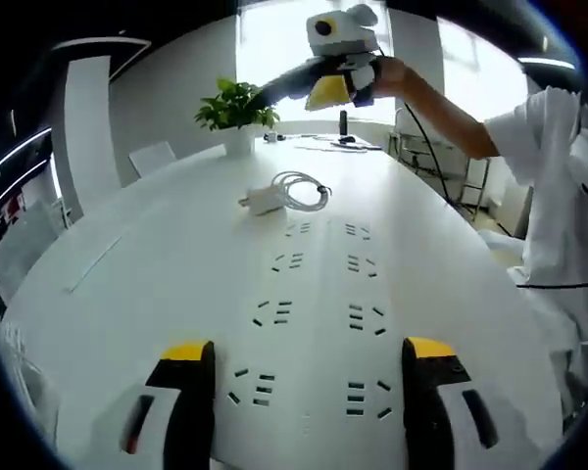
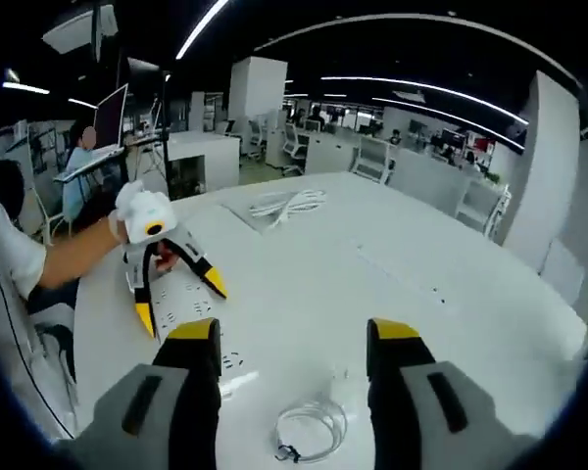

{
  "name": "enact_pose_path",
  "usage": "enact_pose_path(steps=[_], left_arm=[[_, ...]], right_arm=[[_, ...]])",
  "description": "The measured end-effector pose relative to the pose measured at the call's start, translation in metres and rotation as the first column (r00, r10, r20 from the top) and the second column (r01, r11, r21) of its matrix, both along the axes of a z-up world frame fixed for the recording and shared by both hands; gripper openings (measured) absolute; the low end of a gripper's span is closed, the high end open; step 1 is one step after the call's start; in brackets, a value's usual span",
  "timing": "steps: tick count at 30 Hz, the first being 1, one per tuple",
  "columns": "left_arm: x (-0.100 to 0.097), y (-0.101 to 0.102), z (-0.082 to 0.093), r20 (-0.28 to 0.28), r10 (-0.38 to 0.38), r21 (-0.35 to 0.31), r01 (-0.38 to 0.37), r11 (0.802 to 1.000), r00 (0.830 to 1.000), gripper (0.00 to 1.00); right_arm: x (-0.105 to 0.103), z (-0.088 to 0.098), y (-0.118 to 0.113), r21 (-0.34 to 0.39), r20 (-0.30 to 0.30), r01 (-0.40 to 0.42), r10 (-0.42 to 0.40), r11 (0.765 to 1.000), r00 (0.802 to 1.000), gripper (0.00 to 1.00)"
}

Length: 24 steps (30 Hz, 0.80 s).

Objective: Straighten the power strip on the desk, plug the charger into it

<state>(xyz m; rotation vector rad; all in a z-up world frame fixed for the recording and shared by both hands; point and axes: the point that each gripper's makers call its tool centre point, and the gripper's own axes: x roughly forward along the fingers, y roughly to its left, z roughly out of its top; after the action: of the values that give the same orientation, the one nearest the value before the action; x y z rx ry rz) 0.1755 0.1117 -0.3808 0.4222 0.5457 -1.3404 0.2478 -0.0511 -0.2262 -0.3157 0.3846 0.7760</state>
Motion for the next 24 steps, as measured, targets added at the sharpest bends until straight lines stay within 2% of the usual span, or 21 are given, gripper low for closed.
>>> enact_pose_path(steps=[4, 7, 11, 14, 19, 24], left_arm=[[0.001, -0.001, 0.002, 0.014, -0.003, -0.032, 0.004, 0.999, 1.0, 0.79], [0.001, -0.001, 0.004, 0.025, -0.005, -0.055, 0.006, 0.998, 1.0, 0.78], [0.001, -0.002, 0.008, 0.046, -0.008, -0.107, 0.013, 0.994, 0.999, 0.78], [0.0, -0.002, 0.01, 0.058, -0.011, -0.137, 0.019, 0.99, 0.998, 0.78], [0.0, -0.003, 0.011, 0.059, -0.018, -0.142, 0.026, 0.99, 0.998, 0.78], [0.0, -0.002, 0.012, 0.057, -0.012, -0.144, 0.02, 0.989, 0.998, 0.77]], right_arm=[[0.011, 0.006, -0.021, 0.086, 0.018, 0.089, -0.091, 0.992, 0.996, 0.58], [0.016, -0.001, -0.029, 0.088, 0.016, 0.105, -0.107, 0.991, 0.994, 0.56], [0.025, -0.022, -0.045, 0.078, 0.011, 0.151, -0.152, 0.985, 0.988, 0.54], [0.023, -0.042, -0.049, 0.071, -0.009, 0.176, -0.175, 0.982, 0.984, 0.52], [0.019, -0.074, -0.05, 0.056, 0.001, 0.215, -0.216, 0.975, 0.976, 0.46], [0.022, -0.091, -0.047, 0.119, -0.039, 0.278, -0.276, 0.953, 0.96, 0.42]])
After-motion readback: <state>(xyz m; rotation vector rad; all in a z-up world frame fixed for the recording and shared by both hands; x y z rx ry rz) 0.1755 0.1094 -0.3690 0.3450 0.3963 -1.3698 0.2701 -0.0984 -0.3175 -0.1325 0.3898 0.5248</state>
